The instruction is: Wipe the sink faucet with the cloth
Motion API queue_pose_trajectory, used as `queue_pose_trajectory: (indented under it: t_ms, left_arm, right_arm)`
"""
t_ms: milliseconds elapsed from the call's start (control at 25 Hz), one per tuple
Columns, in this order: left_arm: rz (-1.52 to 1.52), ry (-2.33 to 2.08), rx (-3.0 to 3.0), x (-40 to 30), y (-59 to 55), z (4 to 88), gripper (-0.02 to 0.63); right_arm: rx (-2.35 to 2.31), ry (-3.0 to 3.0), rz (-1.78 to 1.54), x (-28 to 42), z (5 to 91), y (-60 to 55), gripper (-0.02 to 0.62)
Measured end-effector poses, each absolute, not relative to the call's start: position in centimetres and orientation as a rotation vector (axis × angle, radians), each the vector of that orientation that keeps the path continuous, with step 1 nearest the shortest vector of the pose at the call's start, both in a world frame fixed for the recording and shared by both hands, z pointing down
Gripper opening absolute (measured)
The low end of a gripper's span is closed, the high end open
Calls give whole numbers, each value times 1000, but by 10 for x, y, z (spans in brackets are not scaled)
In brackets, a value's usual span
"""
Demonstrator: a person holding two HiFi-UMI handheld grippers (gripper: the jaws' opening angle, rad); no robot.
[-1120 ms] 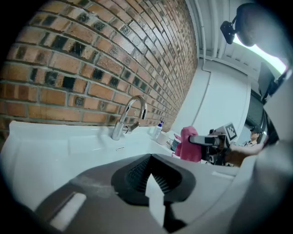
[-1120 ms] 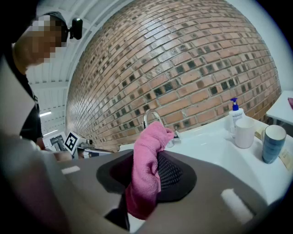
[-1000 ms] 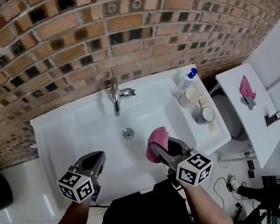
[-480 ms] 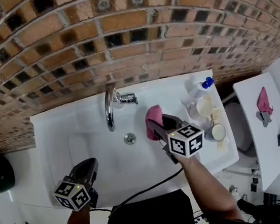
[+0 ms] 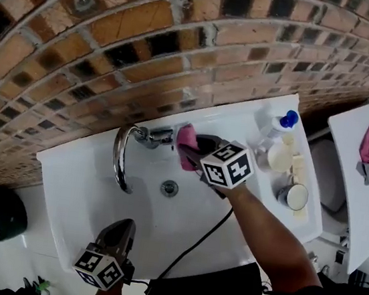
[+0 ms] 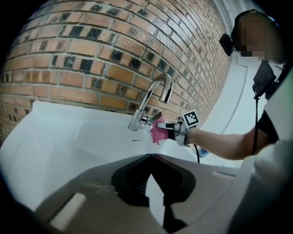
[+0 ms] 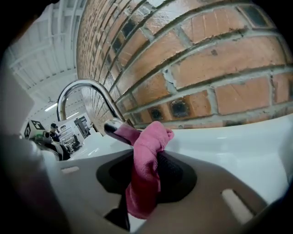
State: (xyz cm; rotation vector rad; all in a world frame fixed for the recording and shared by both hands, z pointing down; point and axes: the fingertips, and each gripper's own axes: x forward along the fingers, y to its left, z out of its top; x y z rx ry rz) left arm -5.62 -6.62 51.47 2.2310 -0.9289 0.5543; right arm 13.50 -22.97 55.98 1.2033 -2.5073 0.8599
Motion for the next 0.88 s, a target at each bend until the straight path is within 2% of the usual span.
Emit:
queue_pose_trajectory:
  t_ms: [400,880]
  left_arm:
    - [557,-955,2192,-57,-61,521,6]
    - [511,-920,2232,-59,-57,509,6]
  right_arm:
    - [1110,-2514,813,127,574,-247,124]
    - [1047,-2453,468,122,535,-232,121]
